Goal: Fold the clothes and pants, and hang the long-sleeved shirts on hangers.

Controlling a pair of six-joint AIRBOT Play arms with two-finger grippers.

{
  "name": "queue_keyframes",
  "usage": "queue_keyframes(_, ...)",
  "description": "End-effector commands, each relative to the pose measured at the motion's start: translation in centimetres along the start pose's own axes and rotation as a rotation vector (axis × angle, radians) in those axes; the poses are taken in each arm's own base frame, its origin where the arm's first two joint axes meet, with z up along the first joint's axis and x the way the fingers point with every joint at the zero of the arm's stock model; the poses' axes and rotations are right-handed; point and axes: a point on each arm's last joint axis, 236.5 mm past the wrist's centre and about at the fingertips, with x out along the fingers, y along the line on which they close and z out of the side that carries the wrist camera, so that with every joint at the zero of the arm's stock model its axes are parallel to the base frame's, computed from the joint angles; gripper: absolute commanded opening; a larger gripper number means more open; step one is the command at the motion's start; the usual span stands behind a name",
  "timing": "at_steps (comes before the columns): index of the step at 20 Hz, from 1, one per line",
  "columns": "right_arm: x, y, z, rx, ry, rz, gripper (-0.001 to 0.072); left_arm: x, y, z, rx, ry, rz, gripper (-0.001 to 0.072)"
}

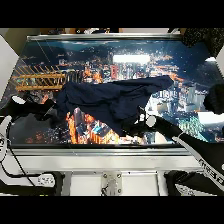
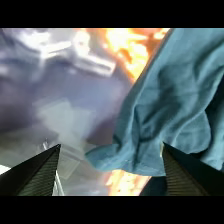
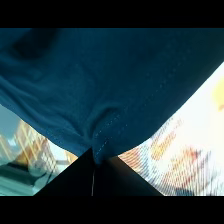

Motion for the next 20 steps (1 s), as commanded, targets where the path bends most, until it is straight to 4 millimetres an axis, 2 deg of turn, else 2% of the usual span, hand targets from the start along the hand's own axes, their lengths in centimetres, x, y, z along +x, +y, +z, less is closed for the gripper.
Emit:
queue_keyframes(1, 0.0, 0.0, -0.3, -0.001, 0.015, -0.001, 0.0015, 1.4, -1.1, -0.5, 0.032, 0.011, -0.013, 0.0671)
queue_keyframes(2, 0.0, 0.0, -0.3, -0.001, 0.015, -0.001, 0.0014, 1.6, -1.6, -0.6, 0.047, 0.006, -0.015, 0.0670)
queue_keyframes(3, 0.0, 0.0, -0.3, -0.002, 0.013, -0.001, 0.0014, 1.8, -2.1, -0.7, 0.057, 0.000, -0.016, 0.0633)
queue_keyframes(4, -0.2, 0.2, -0.2, -0.006, 0.008, 0.003, 0.0013, 1.9, -2.4, -0.7, 0.064, -0.005, -0.018, 0.0302)
queue_keyframes(5, -0.7, 0.5, 0.1, -0.033, -0.005, 0.014, 0.0013, 1.9, -2.7, -0.7, 0.071, -0.011, -0.019, 0.0007)
queue_keyframes(7, -2.7, 1.1, 1.8, -0.078, -0.055, 0.046, 0.0013, 0.7, -3.6, -0.3, 0.063, -0.020, -0.035, 0.0015)
queue_keyframes(9, -6.9, 1.3, 4.8, -0.112, -0.131, 0.060, 0.0013, -3.4, -6.7, 1.0, 0.144, -0.069, -0.082, 0.0015)
queue_keyframes(11, -13.5, 1.2, 7.8, -0.150, -0.212, 0.047, 0.0012, -11.2, -11.7, 3.0, 0.271, -0.208, -0.162, 0.0015)
queue_keyframes(13, -21.9, 1.5, 9.7, -0.192, -0.317, 0.021, 0.0012, -21.7, -17.1, 3.9, 0.385, -0.422, -0.256, 0.0015)
queue_keyframes(14, -26.2, 1.8, 10.3, -0.217, -0.385, 0.003, 0.0012, -27.6, -19.5, 3.5, 0.439, -0.545, -0.306, 0.0015)
queue_keyframes(15, -30.9, 2.5, 10.5, -0.246, -0.476, -0.015, 0.0012, -33.5, -21.6, 2.3, 0.491, -0.665, -0.356, 0.0014)
queue_keyframes(17, -39.8, 5.2, 10.1, -0.311, -0.686, -0.013, 0.0012, -43.8, -24.6, -2.0, 0.593, -0.872, -0.454, 0.0015)
queue_keyframes(19, -47.6, 8.7, 8.2, -0.392, -0.896, 0.014, 0.0012, -52.0, -26.4, -7.9, 0.687, -1.037, -0.561, 0.0015)
queue_keyframes(20, -51.0, 10.5, 6.8, -0.436, -0.989, 0.028, 0.0012, -55.2, -26.9, -10.9, 0.729, -1.101, -0.617, 0.0015)
